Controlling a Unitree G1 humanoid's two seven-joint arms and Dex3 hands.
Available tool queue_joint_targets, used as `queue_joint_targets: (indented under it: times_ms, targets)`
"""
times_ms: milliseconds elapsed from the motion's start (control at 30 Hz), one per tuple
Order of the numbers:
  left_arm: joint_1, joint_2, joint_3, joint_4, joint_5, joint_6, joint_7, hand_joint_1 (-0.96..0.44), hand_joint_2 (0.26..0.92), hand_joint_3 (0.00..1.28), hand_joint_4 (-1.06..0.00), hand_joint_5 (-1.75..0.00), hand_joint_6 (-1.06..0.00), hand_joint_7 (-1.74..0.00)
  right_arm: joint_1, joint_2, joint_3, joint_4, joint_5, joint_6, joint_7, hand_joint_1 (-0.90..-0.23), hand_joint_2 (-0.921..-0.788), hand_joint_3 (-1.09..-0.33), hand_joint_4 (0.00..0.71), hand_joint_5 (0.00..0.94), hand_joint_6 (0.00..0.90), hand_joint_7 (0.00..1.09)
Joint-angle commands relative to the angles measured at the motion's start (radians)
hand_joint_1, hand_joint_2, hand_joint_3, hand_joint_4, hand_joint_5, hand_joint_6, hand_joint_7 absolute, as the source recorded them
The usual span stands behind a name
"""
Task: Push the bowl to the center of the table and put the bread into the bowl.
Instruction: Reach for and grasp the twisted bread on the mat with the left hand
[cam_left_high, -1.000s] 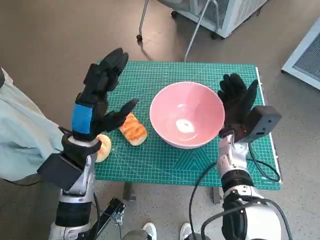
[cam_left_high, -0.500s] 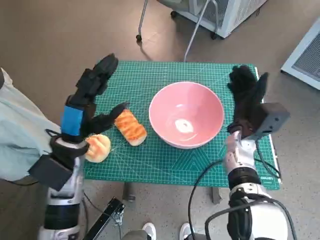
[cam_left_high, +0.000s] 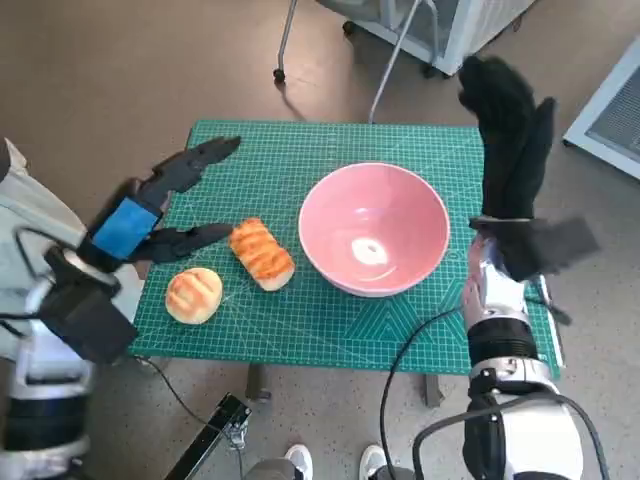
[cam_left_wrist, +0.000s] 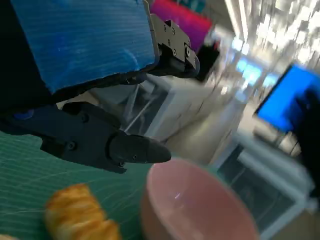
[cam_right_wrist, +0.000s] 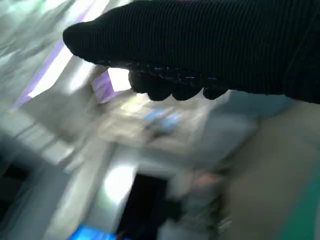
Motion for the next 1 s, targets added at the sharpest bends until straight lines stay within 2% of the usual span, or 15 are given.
queue_joint_targets:
  times_ms: [33, 133, 300, 467, 733, 1000]
  targets:
    - [-0.068, 0.058, -0.063, 0.052, 0.017, 0.026, -0.112, -0.26, 0.851, 0.02, -0.36, 0.0, -0.46, -0.14, 0.067, 0.009, 0.036, -0.124, 0.082, 0.015, 0.144, -0.703, -0.921, -0.817, 0.313, 0.029, 0.049, 0.8]
    - [-0.095, 0.079, -0.1, 0.088, 0.043, 0.021, -0.156, -0.21, 0.834, 0.02, -0.33, 0.0, -0.47, -0.1, 0.087, 0.012, 0.051, -0.178, 0.103, 0.022, 0.181, -0.704, -0.921, -0.813, 0.302, 0.021, 0.034, 0.81]
    - [-0.141, 0.101, -0.174, 0.15, 0.104, 0.008, -0.218, -0.14, 0.811, 0.01, -0.3, 0.0, -0.45, -0.07, 0.12, 0.013, 0.071, -0.242, 0.089, 0.016, 0.18, -0.692, -0.921, -0.811, 0.3, 0.019, 0.017, 0.82]
    - [-0.178, 0.107, -0.242, 0.195, 0.183, -0.007, -0.246, -0.11, 0.803, 0.0, -0.27, 0.0, -0.44, -0.06, 0.142, 0.017, 0.083, -0.283, 0.077, 0.024, 0.163, -0.685, -0.921, -0.813, 0.3, 0.019, 0.002, 0.83]
    - [-0.243, 0.093, -0.341, 0.322, 0.309, -0.089, -0.228, -0.1, 0.802, 0.0, -0.24, 0.0, -0.42, -0.04, 0.153, 0.017, 0.09, -0.304, 0.08, 0.039, 0.16, -0.679, -0.921, -0.814, 0.301, 0.018, -0.001, 0.84]
    - [-0.287, 0.061, -0.403, 0.418, 0.419, -0.092, -0.168, -0.1, 0.803, 0.0, -0.24, 0.0, -0.42, -0.04, 0.161, 0.014, 0.09, -0.315, 0.085, 0.048, 0.162, -0.675, -0.921, -0.815, 0.301, 0.018, -0.001, 0.84]
